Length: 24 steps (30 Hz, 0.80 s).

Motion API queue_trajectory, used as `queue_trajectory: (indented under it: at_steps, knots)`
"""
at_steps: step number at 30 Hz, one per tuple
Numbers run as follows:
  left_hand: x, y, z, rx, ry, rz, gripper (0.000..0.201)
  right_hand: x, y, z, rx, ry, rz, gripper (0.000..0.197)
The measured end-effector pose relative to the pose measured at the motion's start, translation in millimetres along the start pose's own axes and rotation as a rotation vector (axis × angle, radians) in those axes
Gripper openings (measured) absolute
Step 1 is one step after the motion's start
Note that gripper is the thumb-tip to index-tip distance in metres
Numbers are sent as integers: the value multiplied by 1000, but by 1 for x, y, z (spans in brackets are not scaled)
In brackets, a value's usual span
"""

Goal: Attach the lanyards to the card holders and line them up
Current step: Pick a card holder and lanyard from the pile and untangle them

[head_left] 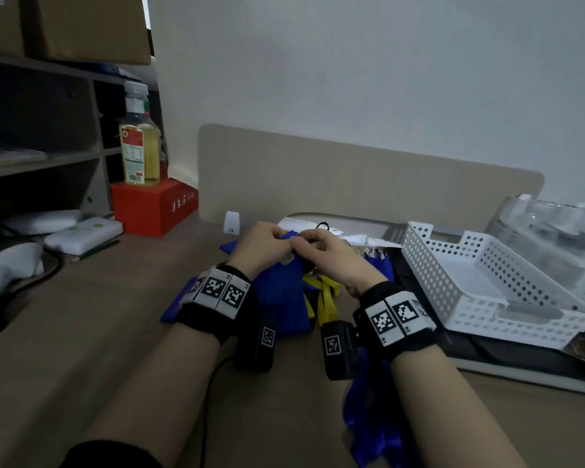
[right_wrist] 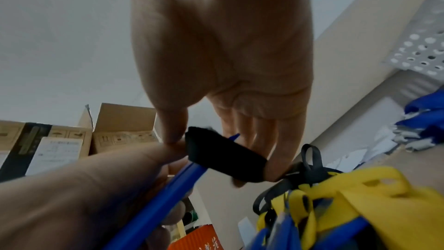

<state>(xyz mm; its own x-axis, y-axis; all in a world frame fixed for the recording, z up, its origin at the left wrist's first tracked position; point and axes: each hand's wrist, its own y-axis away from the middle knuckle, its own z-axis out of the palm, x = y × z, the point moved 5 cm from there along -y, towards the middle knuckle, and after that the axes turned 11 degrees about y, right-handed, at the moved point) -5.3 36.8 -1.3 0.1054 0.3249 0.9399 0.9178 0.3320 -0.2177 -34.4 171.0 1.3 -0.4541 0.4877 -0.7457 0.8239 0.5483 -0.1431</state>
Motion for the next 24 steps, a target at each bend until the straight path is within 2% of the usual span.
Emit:
queue_trajectory:
  at_steps: [2,4,8,13,20,24]
  knots:
    - [-2,-1,-5,19,-61,-20,36,6,2,5,-7,-37,-23,34]
    - [-5,-2,-9,31,-119,-40,42,6,4,8,2,-84,-68,14]
    - [-5,-2,-8,-32,-236,-51,41,14,0,4,131,-113,-68,36]
    - [4,0,-5,-139,-255,75,44,19,4,-4,210,-258,-18,27]
    - [8,1,0,-170,-199,149,43,32,0,6,52,-585,208,22]
    - [12,5,0,-171,-89,162,36,28,0,13,-54,-752,252,17]
